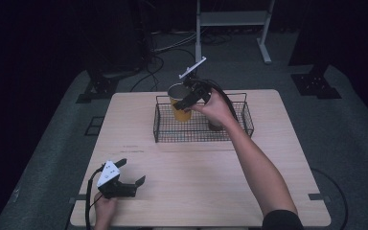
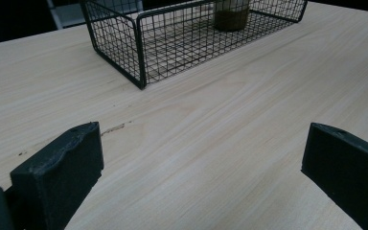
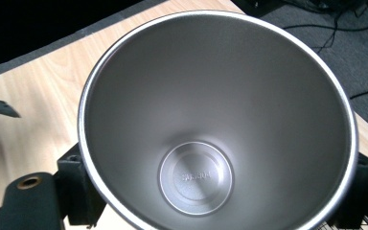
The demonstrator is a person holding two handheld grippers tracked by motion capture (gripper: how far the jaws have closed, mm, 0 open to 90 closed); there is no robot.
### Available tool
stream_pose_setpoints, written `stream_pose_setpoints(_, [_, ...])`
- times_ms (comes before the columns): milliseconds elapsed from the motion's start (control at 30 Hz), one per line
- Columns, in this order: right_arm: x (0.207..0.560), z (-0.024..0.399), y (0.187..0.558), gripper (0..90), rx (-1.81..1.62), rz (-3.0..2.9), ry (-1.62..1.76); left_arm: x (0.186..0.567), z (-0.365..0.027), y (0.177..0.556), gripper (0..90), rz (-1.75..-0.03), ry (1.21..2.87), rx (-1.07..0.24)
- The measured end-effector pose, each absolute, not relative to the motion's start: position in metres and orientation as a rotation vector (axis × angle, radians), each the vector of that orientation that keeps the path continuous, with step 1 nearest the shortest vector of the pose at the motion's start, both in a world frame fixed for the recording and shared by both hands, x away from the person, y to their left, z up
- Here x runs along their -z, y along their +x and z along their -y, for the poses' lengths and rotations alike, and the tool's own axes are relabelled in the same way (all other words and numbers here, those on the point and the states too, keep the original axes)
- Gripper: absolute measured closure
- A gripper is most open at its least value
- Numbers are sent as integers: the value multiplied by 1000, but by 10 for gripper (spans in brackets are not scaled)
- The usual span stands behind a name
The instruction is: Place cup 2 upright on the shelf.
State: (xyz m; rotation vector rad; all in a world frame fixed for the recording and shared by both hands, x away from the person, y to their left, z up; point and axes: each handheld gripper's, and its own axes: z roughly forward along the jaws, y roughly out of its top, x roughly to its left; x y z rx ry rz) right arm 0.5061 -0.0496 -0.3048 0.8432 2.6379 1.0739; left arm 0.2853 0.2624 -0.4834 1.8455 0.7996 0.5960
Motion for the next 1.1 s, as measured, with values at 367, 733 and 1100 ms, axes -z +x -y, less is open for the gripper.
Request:
stream_pose_setpoints(367, [319,47,520,149,-1050,-2622,901,484,-263,285,0,-799,1841,-597])
stream_pose_setpoints(733, [329,45,529,149,-1046,-2615,936,483,-263,285,0,-799,1845,-595])
stream_pose_setpoints(1100, [341,40,535,148,-1038,-2619,963,483,-263,285,0,-798,1843,-596])
